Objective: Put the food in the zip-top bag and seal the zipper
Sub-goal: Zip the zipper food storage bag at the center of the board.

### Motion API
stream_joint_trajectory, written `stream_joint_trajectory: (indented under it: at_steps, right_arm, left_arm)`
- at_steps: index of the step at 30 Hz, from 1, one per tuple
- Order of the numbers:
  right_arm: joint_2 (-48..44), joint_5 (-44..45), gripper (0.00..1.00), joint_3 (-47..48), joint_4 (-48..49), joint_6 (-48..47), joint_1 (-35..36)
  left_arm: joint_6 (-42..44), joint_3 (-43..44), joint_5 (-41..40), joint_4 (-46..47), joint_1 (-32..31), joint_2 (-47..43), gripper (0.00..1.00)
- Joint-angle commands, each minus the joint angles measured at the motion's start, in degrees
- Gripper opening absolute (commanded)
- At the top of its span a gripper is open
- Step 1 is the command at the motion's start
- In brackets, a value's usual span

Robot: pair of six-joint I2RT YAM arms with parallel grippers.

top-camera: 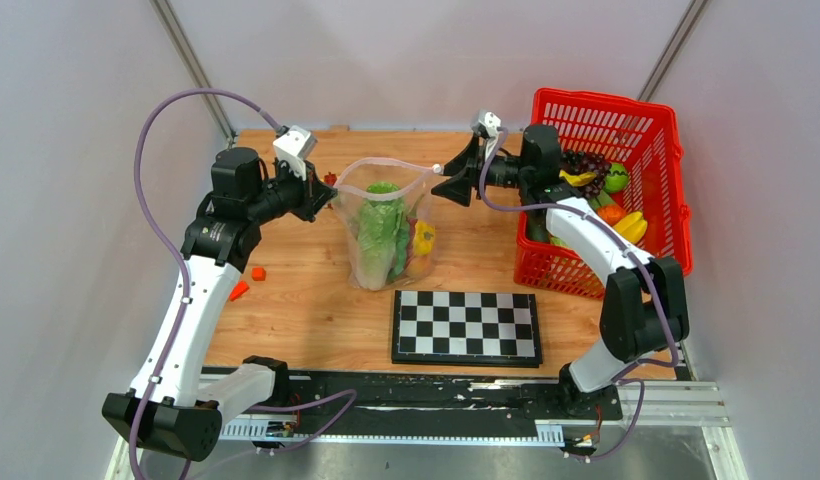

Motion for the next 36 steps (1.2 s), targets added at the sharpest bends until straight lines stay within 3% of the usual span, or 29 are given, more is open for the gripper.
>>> stream_joint_trajectory:
  at_steps: [1, 5, 11, 18, 22, 30, 32, 34, 36]
  right_arm:
    - [1.72, -3.81, 0.57, 2.84, 1.82, -5.26, 0.06]
    - [2.36, -9.1, 0.56, 1.8, 9.35, -1.6, 0.17]
    - [4.05, -12.02, 0.5, 3.29, 12.37, 1.86, 0.17]
    - [4.42, -12.33, 0.16, 2.4, 13.82, 2.69, 0.17]
    - [3.65, -11.83, 0.02, 1.76, 13.85, 2.79, 0.17]
    - [0.2, -6.97, 0.0, -1.09, 15.44, 5.05, 0.33]
    - [-0.36, -6.99, 0.0, -0.79, 14.89, 6.25, 0.63]
    - [-1.2, -7.29, 0.0, -0.49, 13.4, 6.16, 1.35]
    - [-2.51, -6.18, 0.0, -0.74, 11.74, 4.22, 2.08]
  left_arm:
    - [1.3, 1.11, 1.44, 2.4, 0.44, -1.43, 0.0]
    - [1.62, 0.78, 1.39, 2.39, 0.44, -1.39, 0.0]
    - [1.83, 0.98, 1.35, 2.4, 0.44, -1.31, 0.0]
    - [1.81, 1.1, 1.32, 2.32, 0.44, -1.22, 0.0]
    - [1.58, 1.27, 1.23, 2.24, 0.44, -1.22, 0.0]
    - [2.38, 2.03, -1.97, 0.55, 0.44, -1.59, 0.0]
    - [2.01, 2.6, -2.6, -0.04, 0.43, -1.46, 0.17]
    - [1.71, 3.71, -1.62, -0.57, 0.39, -1.15, 0.4]
    - [1.35, 6.16, -0.12, -0.42, 0.44, -0.82, 0.52]
